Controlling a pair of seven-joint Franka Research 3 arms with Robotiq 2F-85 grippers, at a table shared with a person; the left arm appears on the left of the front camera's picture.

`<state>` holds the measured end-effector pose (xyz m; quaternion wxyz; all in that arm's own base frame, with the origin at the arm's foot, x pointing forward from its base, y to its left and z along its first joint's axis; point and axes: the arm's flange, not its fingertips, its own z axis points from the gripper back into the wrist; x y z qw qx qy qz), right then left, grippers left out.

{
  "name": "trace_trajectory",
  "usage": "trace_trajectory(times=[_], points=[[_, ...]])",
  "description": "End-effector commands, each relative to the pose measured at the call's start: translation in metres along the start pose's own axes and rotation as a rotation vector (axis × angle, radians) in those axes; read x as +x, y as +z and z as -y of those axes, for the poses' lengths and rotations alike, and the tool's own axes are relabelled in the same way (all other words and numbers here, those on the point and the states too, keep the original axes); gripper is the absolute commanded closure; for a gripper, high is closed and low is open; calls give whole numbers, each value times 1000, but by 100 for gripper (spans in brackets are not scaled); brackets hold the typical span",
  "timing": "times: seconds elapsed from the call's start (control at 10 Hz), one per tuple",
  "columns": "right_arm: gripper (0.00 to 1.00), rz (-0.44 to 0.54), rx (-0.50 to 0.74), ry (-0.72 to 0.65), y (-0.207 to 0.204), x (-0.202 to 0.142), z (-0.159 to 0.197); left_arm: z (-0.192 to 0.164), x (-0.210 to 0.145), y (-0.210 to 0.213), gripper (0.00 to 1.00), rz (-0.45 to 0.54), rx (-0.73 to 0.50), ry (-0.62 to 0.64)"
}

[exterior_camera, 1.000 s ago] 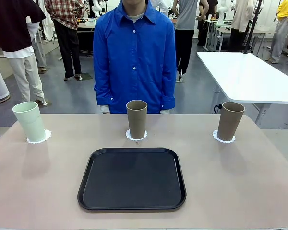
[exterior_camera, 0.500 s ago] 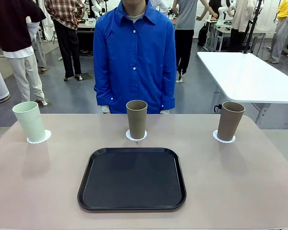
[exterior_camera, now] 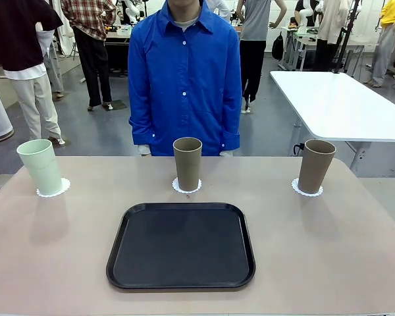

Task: Place coasters on the table and set cups on them.
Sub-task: Take one Reusable plastic cup from the Flat Tray and place it on a coaster set by the human.

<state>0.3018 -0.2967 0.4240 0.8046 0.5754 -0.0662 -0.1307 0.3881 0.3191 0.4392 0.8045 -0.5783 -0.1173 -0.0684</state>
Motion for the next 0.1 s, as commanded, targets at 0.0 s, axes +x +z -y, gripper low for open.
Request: trace_trajectory(times=[0.0], points=[[0, -1, 8, -17, -1, -1, 1, 2, -1, 2, 0, -3, -4, -7]])
